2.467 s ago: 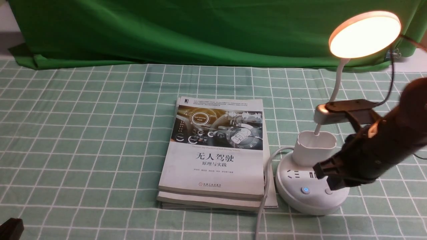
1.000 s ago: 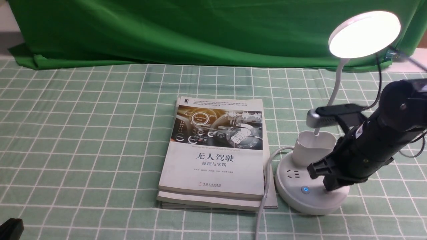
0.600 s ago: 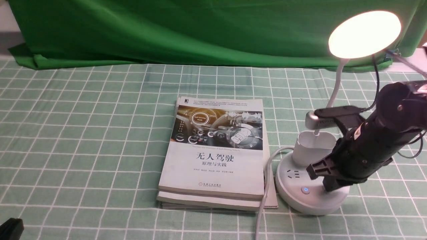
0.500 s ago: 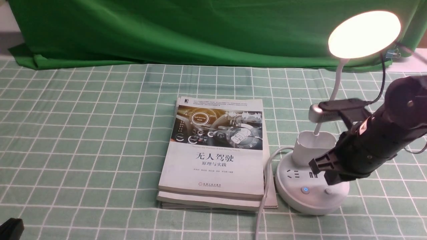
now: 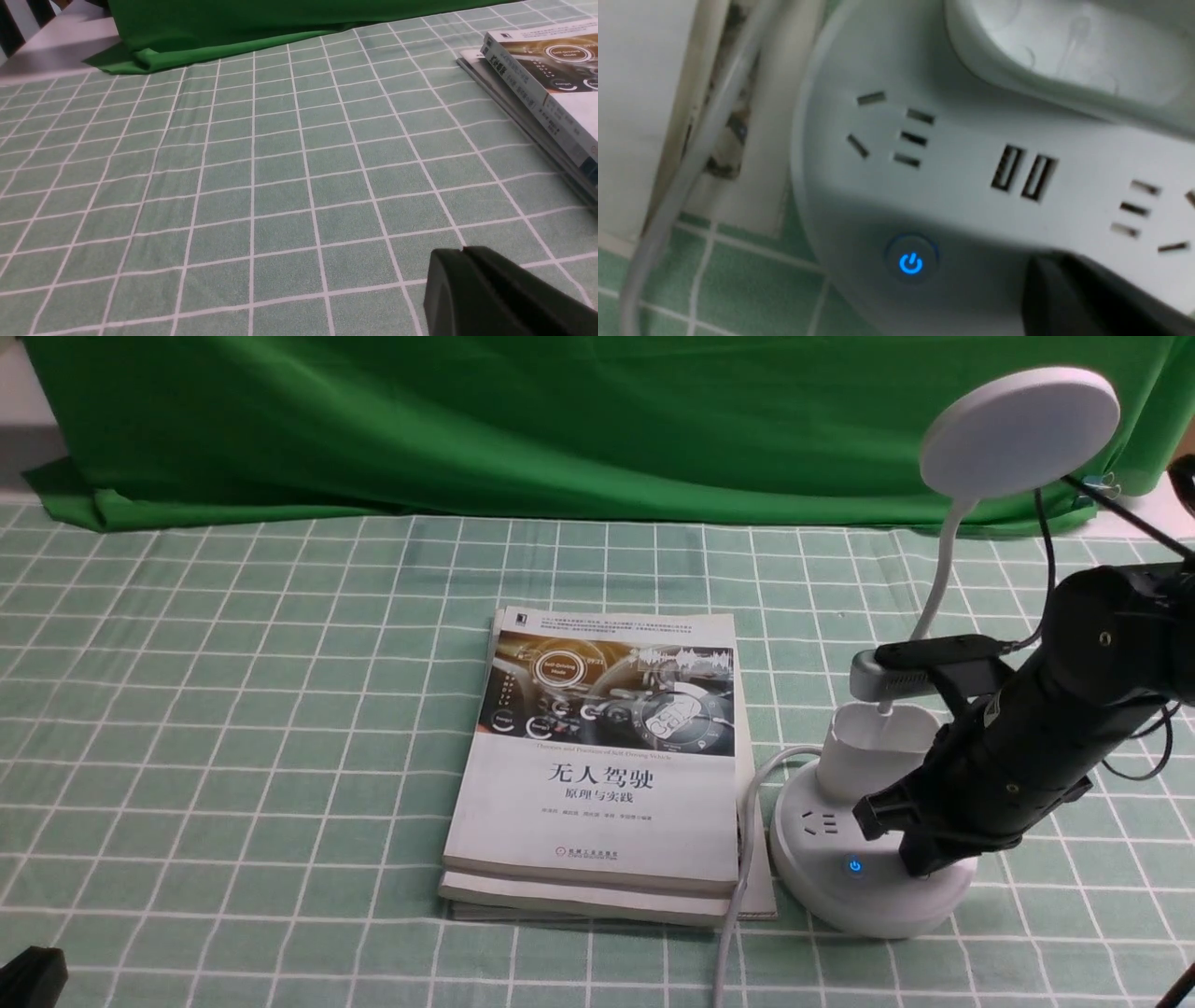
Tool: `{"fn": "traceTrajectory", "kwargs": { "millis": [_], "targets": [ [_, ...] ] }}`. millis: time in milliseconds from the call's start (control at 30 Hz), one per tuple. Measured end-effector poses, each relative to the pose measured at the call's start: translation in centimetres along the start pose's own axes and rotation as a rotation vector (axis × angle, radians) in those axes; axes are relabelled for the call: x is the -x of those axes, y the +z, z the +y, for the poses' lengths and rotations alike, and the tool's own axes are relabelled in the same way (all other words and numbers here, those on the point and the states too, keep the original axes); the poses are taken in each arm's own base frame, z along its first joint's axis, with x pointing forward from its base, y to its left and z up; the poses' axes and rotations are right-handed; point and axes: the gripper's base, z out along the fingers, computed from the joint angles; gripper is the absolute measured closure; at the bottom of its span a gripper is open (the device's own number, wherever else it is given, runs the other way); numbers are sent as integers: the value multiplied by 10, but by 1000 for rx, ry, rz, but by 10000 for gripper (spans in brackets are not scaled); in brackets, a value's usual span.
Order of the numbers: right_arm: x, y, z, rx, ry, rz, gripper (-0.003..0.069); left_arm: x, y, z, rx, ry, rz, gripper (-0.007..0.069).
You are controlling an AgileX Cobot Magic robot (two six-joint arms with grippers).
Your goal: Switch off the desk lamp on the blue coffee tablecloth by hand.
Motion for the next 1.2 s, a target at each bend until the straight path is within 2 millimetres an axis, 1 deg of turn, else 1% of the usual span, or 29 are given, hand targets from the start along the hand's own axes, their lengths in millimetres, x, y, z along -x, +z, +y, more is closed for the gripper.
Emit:
{"fn": "traceTrajectory", "kwargs": {
  "millis": [67,200,233,300,367,433,500,533,600,633,700,767,800,900,1000,1067,1200],
  "targets": [
    [0,0,0,0,0,-1,622,0,0,0,0,0,0,624],
    [-5,-11,2,1,-6,-18,622,0,0,0,0,0,0,624],
    [-7,-17,3,2,-10,-29,622,0,0,0,0,0,0,624],
    [-17,-41,8,5,-23,-82,622,0,0,0,0,0,0,624],
    [-22,-51,9,6,-24,-107,622,0,0,0,0,0,0,624],
    [-39,-73,10,7,-18,-167,622,0,0,0,0,0,0,624],
    [-60,-87,11,9,-4,-215,622,0,0,0,0,0,0,624],
    [-64,-89,11,9,0,-227,622,0,0,0,0,0,0,624],
    [-89,-98,11,13,20,-290,622,0,0,0,0,0,0,624],
    [-95,-100,11,13,22,-308,620,0,0,0,0,0,0,624],
    [-114,-104,11,16,34,-364,617,0,0,0,0,0,0,624],
    [-125,-106,11,17,32,-391,615,0,0,0,0,0,0,624],
    [-139,-109,11,21,41,-427,611,0,0,0,0,0,0,624],
    [-157,-120,12,29,50,-512,604,0,0,0,0,0,0,624],
    [-166,-130,12,33,44,-583,599,0,0,0,0,0,0,624],
    [-175,-141,12,31,34,-655,594,0,0,0,0,0,0,624],
    [-186,-152,11,-1,-5,-745,590,0,0,0,0,0,0,624]
  ]
}}
